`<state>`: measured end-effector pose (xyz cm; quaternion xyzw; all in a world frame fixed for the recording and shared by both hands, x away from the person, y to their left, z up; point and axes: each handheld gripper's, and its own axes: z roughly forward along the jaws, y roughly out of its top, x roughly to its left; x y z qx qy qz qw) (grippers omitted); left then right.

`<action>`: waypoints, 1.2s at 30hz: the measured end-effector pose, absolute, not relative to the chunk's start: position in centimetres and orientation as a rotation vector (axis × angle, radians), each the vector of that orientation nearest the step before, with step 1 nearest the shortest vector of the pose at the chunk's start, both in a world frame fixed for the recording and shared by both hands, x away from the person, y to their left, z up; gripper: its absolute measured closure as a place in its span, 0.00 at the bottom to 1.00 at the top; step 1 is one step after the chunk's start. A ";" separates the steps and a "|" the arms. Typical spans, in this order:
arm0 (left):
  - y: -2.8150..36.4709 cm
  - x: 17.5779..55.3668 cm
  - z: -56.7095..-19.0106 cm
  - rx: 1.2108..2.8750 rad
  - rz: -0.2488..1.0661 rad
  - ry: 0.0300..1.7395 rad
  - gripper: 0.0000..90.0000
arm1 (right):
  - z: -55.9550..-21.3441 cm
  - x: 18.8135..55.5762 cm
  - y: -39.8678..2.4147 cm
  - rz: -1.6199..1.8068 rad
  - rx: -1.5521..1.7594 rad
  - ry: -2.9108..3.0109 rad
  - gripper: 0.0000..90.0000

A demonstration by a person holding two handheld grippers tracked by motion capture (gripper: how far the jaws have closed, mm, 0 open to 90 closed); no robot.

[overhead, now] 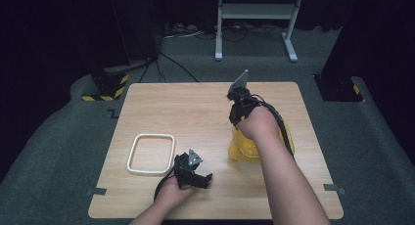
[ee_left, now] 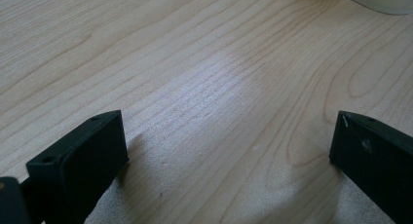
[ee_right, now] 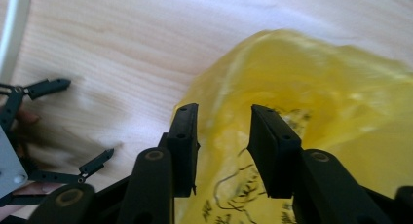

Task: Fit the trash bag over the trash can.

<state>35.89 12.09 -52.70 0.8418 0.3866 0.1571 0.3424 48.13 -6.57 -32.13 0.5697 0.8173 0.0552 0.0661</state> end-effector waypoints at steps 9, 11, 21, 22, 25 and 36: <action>12.1 35.9 -52.7 2.190 0.409 1.003 0.01 | -34.1 50.4 -9.6 0.083 1.763 2.349 0.84; 12.1 35.9 -52.7 2.191 0.409 1.003 0.01 | -35.2 51.0 -9.8 0.065 1.771 2.349 0.83; 12.1 35.9 -52.7 2.191 0.409 1.002 0.01 | -38.1 51.8 -10.1 -0.022 1.723 2.381 0.79; 12.1 35.9 -52.7 2.191 0.409 1.002 0.01 | -37.9 51.7 -10.1 -0.014 1.726 2.381 0.78; 12.1 35.9 -52.7 2.189 0.409 1.003 0.01 | -36.7 50.9 -10.3 0.052 1.724 2.381 0.72; 12.2 35.7 -52.7 2.194 0.411 0.998 0.01 | -32.3 47.4 -15.5 0.201 1.744 2.306 0.58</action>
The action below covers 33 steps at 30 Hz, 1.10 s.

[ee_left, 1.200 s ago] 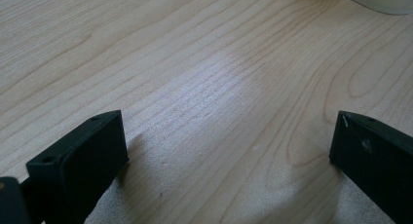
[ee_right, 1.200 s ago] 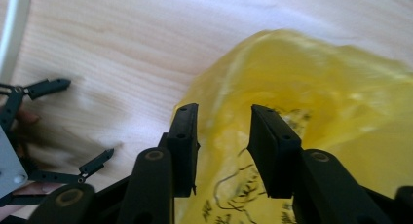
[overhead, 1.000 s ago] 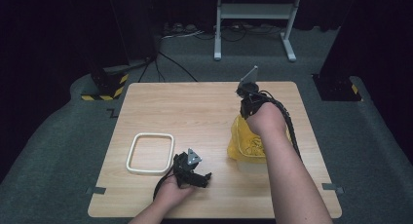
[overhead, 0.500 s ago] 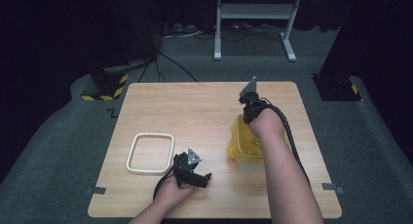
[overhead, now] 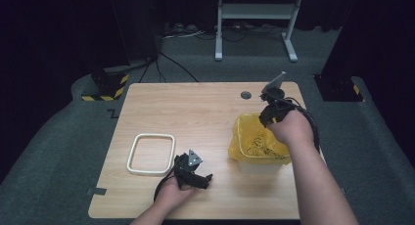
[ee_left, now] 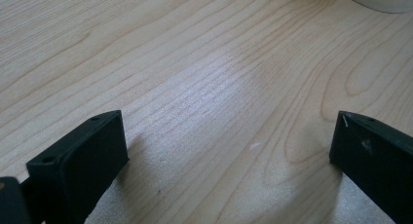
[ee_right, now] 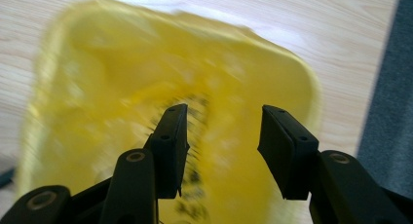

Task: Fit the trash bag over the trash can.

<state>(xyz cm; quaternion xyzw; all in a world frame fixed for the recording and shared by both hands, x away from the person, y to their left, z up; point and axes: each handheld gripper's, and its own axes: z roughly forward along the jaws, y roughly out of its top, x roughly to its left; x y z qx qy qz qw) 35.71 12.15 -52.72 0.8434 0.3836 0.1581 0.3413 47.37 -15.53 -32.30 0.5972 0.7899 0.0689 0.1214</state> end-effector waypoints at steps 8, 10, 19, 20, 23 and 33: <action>12.2 35.6 -52.7 2.197 0.405 0.995 0.01 | -31.9 45.0 -21.6 0.230 1.790 2.254 0.58; 12.2 35.6 -52.7 2.199 0.404 0.995 0.01 | -32.4 44.5 -23.0 0.234 1.806 2.245 0.58; 12.2 35.6 -52.7 2.203 0.402 0.995 0.01 | -36.4 42.6 -27.0 0.236 1.886 2.237 0.58; 12.2 35.6 -52.6 2.207 0.404 0.991 0.01 | -36.9 42.4 -27.2 0.237 1.889 2.237 0.58; 12.3 35.6 -52.6 2.209 0.403 0.989 0.01 | -38.4 41.9 -27.7 0.233 1.893 2.241 0.57; 12.2 35.6 -52.7 2.202 0.399 0.993 0.01 | -43.8 40.7 -29.0 0.344 1.920 2.198 0.54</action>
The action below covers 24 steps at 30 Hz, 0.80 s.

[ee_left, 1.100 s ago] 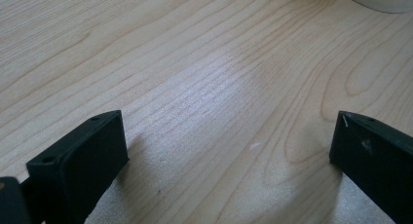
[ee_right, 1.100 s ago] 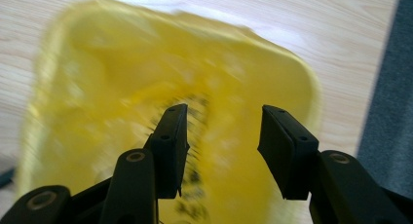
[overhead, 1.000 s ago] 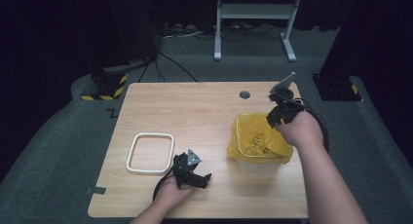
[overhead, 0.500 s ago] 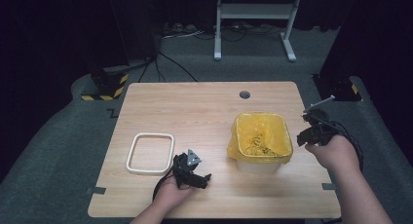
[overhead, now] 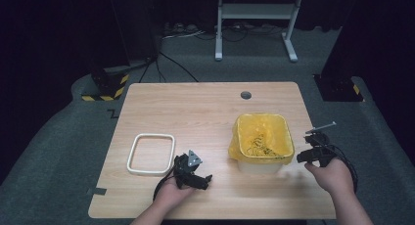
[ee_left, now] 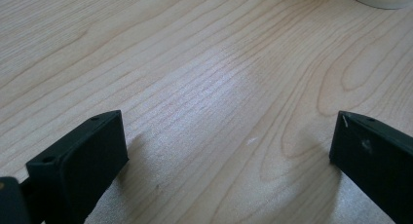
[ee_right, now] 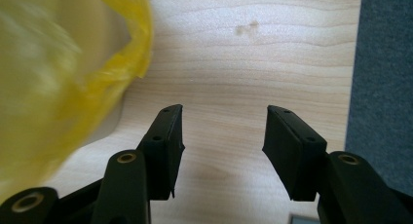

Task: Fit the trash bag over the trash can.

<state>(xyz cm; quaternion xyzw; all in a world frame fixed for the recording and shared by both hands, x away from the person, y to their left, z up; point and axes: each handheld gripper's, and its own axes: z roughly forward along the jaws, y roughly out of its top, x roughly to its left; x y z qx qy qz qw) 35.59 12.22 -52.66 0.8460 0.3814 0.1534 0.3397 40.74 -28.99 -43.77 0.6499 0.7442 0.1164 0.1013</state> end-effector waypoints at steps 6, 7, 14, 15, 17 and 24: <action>12.0 35.6 -52.5 2.210 0.399 1.020 0.01 | -46.5 39.7 -29.6 0.448 1.813 2.146 0.51; 11.9 35.7 -52.5 2.212 0.394 1.028 0.01 | -46.9 39.5 -29.7 0.453 1.771 2.125 0.50; 11.3 36.6 -51.0 2.131 0.404 1.036 0.01 | -48.2 39.4 -30.8 0.663 1.636 1.994 0.41; 11.2 36.8 -50.7 2.103 0.408 1.044 0.01 | -48.4 39.5 -31.0 0.670 1.620 1.966 0.41; 11.0 37.4 -50.1 2.034 0.384 1.074 0.02 | -48.4 39.7 -31.1 0.714 1.609 1.918 0.39; 8.5 39.6 -48.7 1.911 0.364 1.113 0.02 | -47.7 40.2 -29.8 0.813 1.452 1.843 0.38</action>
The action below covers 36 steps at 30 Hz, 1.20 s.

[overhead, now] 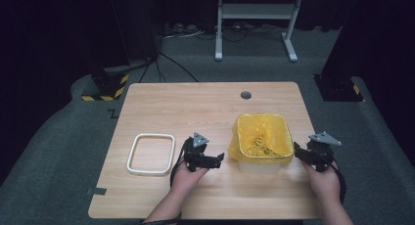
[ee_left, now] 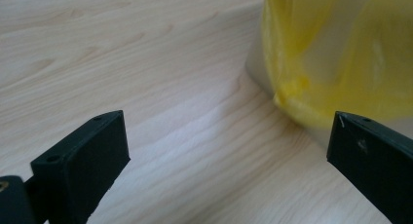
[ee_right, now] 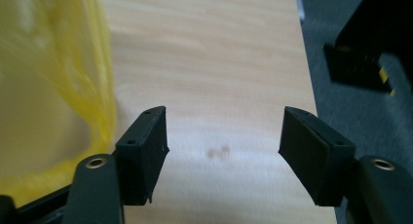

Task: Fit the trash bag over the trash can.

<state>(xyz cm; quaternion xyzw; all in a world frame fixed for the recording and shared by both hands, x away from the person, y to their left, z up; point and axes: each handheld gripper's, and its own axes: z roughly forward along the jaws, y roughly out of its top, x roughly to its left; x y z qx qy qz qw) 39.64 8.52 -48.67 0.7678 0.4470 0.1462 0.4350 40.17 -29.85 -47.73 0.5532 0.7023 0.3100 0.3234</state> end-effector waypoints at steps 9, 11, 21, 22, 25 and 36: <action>5.6 40.1 -48.3 1.894 0.304 1.097 0.03 | -48.6 40.3 -28.8 0.911 1.423 1.861 0.33; 5.9 40.0 -48.4 1.888 0.307 1.100 0.03 | -48.7 40.1 -28.4 0.915 1.398 1.875 0.35; 9.4 39.0 -48.8 1.855 0.325 1.137 0.06 | -49.0 39.5 -24.6 0.953 1.286 1.953 0.37; 9.9 38.8 -48.8 1.853 0.331 1.140 0.06 | -49.0 39.4 -24.0 0.953 1.271 1.962 0.38; 11.4 38.4 -48.7 1.853 0.356 1.149 0.08 | -48.9 39.0 -22.3 0.946 1.227 1.985 0.39; 17.0 37.5 -49.1 1.843 0.399 1.206 0.10 | -48.7 36.8 -15.9 0.900 1.203 2.020 0.38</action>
